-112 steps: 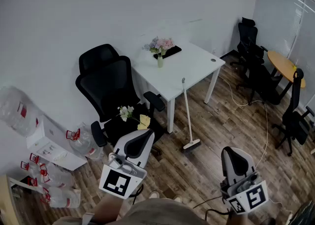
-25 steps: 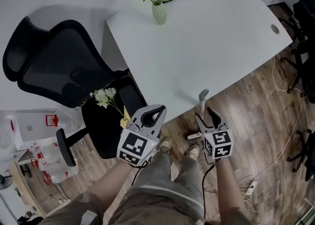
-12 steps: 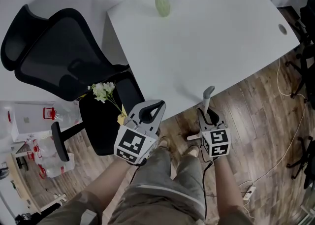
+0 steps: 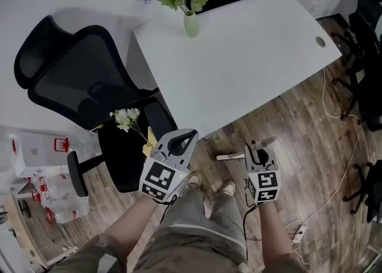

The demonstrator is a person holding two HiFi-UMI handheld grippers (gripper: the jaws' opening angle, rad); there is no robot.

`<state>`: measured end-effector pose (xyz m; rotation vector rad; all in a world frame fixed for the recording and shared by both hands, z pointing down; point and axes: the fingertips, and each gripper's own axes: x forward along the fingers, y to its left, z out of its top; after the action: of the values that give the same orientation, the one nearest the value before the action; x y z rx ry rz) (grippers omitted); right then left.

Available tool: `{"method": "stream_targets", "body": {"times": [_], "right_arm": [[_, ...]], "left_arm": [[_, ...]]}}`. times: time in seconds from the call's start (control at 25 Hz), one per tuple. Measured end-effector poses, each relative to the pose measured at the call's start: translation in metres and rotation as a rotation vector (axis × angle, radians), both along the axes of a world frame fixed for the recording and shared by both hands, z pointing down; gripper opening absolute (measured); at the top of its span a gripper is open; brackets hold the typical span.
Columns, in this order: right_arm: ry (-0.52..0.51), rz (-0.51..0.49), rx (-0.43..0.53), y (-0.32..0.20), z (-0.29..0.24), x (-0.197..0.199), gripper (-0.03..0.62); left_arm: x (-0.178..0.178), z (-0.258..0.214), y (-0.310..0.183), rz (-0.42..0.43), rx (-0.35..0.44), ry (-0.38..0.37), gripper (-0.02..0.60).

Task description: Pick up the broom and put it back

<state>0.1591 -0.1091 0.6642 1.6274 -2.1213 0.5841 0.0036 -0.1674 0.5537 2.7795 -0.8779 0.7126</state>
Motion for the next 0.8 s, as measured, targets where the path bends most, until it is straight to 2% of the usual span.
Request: {"method": "stream_targets", "body": {"times": [0.32,0.56,0.8], "right_arm": [[0.027,0.012,0.126,0.014,-0.105,0.012,0.104],[0.045,0.033,0.219,0.006,-0.200,0.028,0.104],[0.068,0.075,0.280,0.022,-0.277,0.044,0.104]], "left_arm": [[0.004,-0.067,0.005,0.003,0.056,0.056,0.015],[0.010,-0.132,0.001,0.012,0.135,0.102,0.015],[0.008,-0.190,0.002,0.030,0.208,0.132,0.015]]}}
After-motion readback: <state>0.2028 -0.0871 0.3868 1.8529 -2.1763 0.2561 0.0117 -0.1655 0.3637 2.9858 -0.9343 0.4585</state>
